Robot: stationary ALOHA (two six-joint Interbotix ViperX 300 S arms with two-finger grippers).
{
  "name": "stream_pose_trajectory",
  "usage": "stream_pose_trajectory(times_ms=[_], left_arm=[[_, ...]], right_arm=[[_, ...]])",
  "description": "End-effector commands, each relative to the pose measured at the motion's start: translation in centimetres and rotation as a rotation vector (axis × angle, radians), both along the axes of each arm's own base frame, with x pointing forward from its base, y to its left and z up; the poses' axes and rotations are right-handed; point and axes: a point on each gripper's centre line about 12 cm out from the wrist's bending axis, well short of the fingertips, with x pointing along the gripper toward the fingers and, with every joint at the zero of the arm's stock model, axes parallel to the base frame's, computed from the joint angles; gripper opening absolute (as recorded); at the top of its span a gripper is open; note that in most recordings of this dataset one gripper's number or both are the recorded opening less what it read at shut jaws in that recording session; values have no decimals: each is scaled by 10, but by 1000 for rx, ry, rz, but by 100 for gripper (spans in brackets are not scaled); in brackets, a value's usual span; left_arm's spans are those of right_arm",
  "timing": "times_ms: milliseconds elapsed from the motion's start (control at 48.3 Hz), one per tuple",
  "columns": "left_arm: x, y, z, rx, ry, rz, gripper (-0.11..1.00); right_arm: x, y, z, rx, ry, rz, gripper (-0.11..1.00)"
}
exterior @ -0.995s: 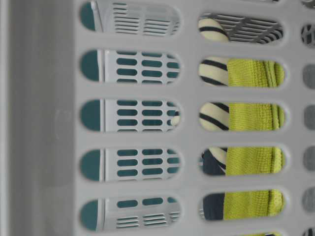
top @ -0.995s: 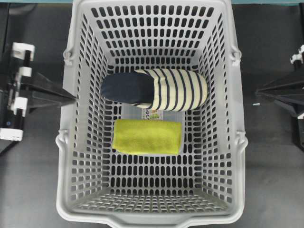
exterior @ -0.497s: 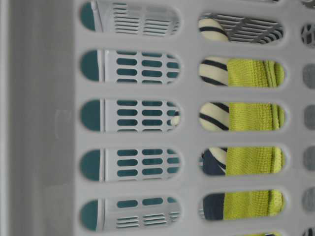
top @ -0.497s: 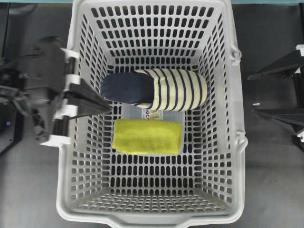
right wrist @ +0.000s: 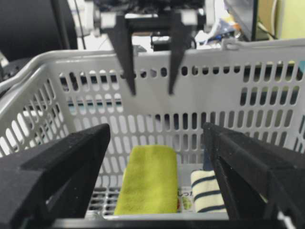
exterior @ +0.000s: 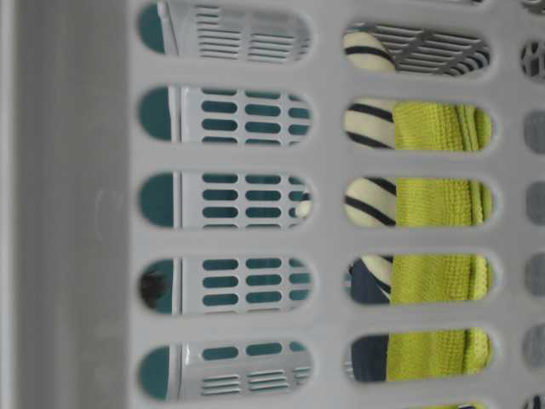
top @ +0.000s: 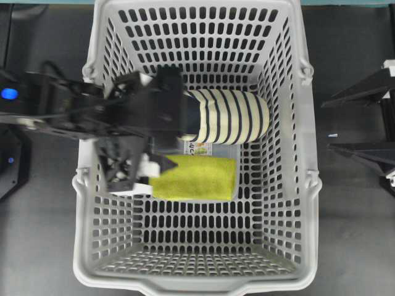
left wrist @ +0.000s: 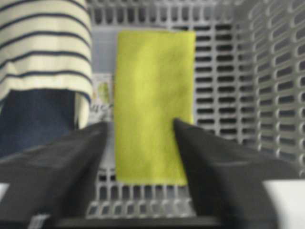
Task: Pick up the yellow cloth from the shopping basket with the left arm.
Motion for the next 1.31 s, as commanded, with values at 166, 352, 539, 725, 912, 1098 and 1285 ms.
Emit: stream_pose_trajectory(times_ms=[166,352,539,725,912,1098,1285], left_arm=[[37,-8,-33,14,145,-10,90],[51,-10,-81,23,258,-12,90],[57,-14,-115,34,334,-25,90],[60,-14,-134,35,377,-21,89],[56,-14,-140,38,394,-25,84],[54,-16,-139,43,401,-34,44],[58,-15,-109,45,348,-39,17]], right_arm=[[2,1,4,5,-14,4,76],[2,1,0,8,-6,4,76],[1,1,-2,6,-12,5,76],[1,1,-2,5,-14,5,75],[1,1,-2,5,-14,5,75],[1,1,-4,7,-12,5,75],[1,1,-4,7,-12,5,75]])
